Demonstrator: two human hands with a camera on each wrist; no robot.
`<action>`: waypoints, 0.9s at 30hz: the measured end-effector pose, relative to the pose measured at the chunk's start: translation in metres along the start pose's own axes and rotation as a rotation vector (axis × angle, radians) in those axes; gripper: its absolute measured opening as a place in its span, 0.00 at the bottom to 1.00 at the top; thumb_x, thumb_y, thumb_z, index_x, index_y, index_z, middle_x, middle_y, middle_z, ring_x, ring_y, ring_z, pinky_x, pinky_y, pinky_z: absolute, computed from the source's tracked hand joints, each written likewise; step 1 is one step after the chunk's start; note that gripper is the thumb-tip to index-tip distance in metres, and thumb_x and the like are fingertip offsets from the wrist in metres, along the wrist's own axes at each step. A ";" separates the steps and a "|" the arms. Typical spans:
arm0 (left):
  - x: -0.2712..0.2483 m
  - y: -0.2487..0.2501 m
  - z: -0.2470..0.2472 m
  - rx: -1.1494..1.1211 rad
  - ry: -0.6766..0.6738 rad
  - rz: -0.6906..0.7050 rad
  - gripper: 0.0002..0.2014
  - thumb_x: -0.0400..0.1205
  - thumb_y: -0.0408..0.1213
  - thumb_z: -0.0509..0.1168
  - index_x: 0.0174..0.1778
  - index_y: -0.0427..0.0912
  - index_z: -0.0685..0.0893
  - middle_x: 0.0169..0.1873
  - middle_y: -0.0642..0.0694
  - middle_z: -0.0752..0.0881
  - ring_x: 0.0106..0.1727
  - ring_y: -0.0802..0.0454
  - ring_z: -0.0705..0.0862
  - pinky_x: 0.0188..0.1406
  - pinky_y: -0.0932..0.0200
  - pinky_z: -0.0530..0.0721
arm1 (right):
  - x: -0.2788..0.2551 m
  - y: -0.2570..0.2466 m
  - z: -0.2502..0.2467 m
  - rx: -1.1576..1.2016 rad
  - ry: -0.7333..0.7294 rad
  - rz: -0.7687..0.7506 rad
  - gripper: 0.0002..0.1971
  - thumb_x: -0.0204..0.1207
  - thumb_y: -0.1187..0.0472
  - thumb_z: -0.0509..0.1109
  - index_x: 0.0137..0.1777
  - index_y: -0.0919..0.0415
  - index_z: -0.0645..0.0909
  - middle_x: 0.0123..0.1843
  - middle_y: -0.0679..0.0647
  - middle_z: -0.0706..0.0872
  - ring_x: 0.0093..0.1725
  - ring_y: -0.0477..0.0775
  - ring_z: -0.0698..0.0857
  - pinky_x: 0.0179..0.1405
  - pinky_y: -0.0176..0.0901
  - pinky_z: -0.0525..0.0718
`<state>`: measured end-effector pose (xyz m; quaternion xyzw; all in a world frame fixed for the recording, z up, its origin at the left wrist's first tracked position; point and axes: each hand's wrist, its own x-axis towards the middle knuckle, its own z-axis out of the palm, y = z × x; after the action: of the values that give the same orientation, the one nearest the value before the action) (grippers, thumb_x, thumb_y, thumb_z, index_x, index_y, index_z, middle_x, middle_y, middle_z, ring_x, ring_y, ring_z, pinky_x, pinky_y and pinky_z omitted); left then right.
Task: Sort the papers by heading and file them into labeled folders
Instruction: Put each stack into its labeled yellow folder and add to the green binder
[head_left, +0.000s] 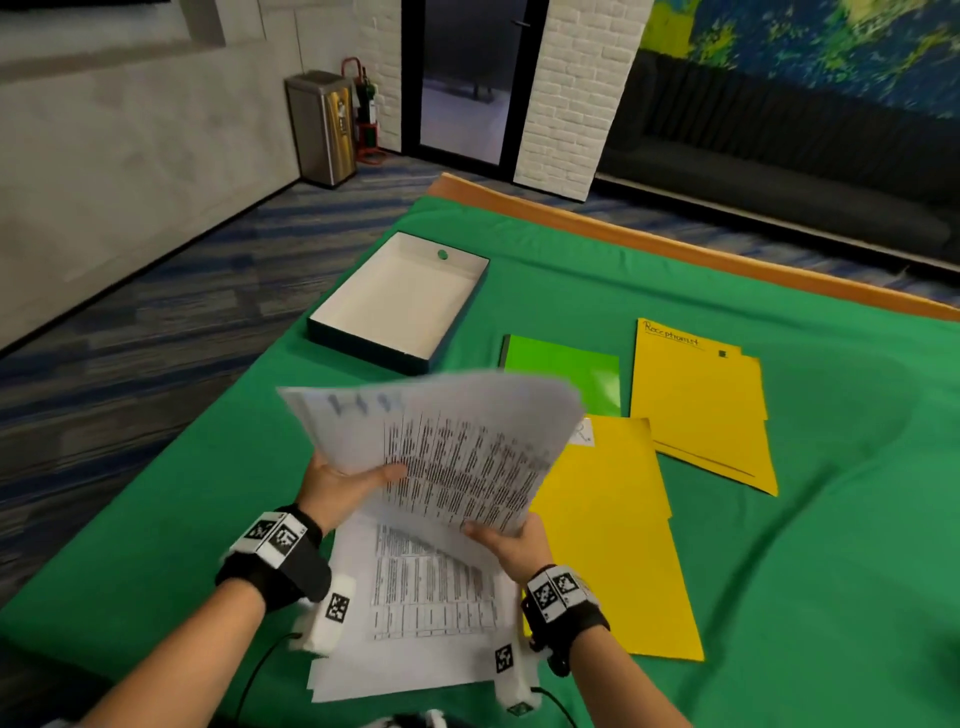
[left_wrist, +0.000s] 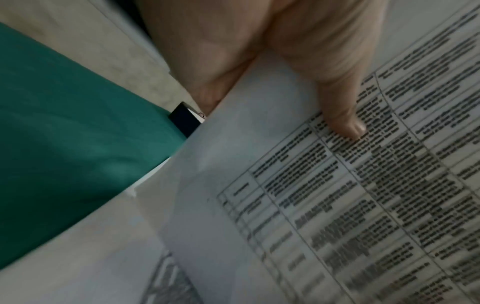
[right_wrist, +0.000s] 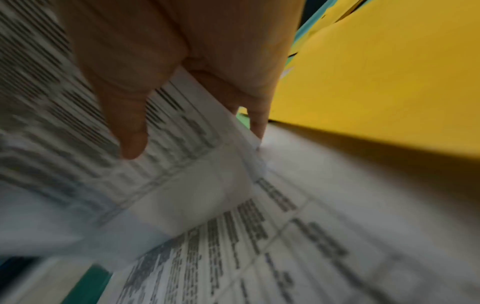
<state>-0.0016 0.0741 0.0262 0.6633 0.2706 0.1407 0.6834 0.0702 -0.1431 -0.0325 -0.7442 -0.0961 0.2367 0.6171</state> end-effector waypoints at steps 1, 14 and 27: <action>-0.003 0.005 0.006 -0.014 0.019 0.033 0.21 0.64 0.29 0.79 0.51 0.42 0.82 0.45 0.49 0.86 0.48 0.57 0.84 0.44 0.65 0.81 | -0.003 0.002 -0.008 0.006 0.011 0.028 0.12 0.66 0.61 0.80 0.47 0.49 0.84 0.48 0.45 0.89 0.51 0.48 0.88 0.48 0.38 0.87; -0.051 -0.063 0.145 0.627 -0.490 0.069 0.17 0.78 0.37 0.68 0.62 0.52 0.79 0.63 0.55 0.80 0.64 0.57 0.79 0.67 0.57 0.77 | -0.115 0.079 -0.208 -0.202 0.629 0.301 0.13 0.80 0.60 0.64 0.38 0.70 0.79 0.25 0.57 0.76 0.20 0.52 0.73 0.22 0.46 0.78; -0.084 -0.096 0.215 1.537 -0.848 0.293 0.51 0.71 0.70 0.60 0.82 0.46 0.44 0.81 0.45 0.36 0.81 0.35 0.37 0.81 0.38 0.46 | -0.203 0.106 -0.256 0.102 0.783 0.464 0.20 0.79 0.67 0.66 0.65 0.82 0.73 0.54 0.77 0.82 0.36 0.63 0.81 0.38 0.52 0.84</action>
<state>0.0336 -0.1591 -0.0585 0.9628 -0.0732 -0.2512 0.0671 -0.0017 -0.4781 -0.0545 -0.7481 0.3254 0.0740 0.5736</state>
